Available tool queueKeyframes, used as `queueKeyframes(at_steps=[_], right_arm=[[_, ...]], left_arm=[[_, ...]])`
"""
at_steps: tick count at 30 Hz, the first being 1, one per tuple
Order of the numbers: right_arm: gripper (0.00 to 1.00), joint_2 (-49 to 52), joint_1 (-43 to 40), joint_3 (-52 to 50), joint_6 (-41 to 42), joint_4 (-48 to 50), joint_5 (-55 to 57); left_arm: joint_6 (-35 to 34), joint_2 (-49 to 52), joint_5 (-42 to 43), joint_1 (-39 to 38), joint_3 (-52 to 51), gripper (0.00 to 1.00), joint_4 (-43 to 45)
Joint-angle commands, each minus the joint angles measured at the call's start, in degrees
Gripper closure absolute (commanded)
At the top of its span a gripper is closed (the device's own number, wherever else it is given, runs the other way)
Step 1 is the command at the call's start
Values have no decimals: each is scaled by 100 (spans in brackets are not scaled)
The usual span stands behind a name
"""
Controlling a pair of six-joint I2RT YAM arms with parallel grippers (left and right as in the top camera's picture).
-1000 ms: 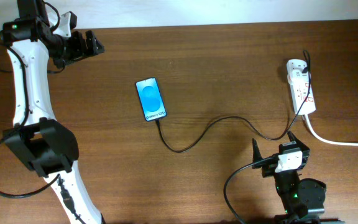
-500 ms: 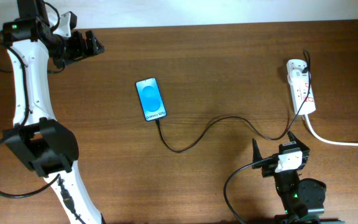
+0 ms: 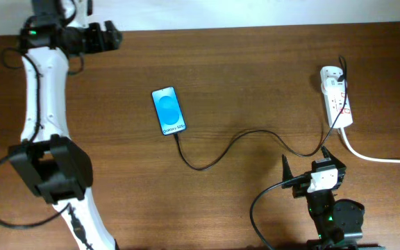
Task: Plug charger to phone and switch on socket
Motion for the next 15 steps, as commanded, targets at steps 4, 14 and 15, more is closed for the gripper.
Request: queueKeyframes(at_steps=[4, 14, 15], right_arm=[[2, -66, 28, -63, 0, 20, 66], [1, -66, 26, -63, -2, 20, 63], [2, -66, 26, -63, 0, 20, 63]], left_arm=[[72, -2164, -1204, -599, -3257, 0, 3075], [566, -5025, -1432, -573, -7997, 0, 7044], [566, -5431, -1482, -573, -8384, 1, 7169]])
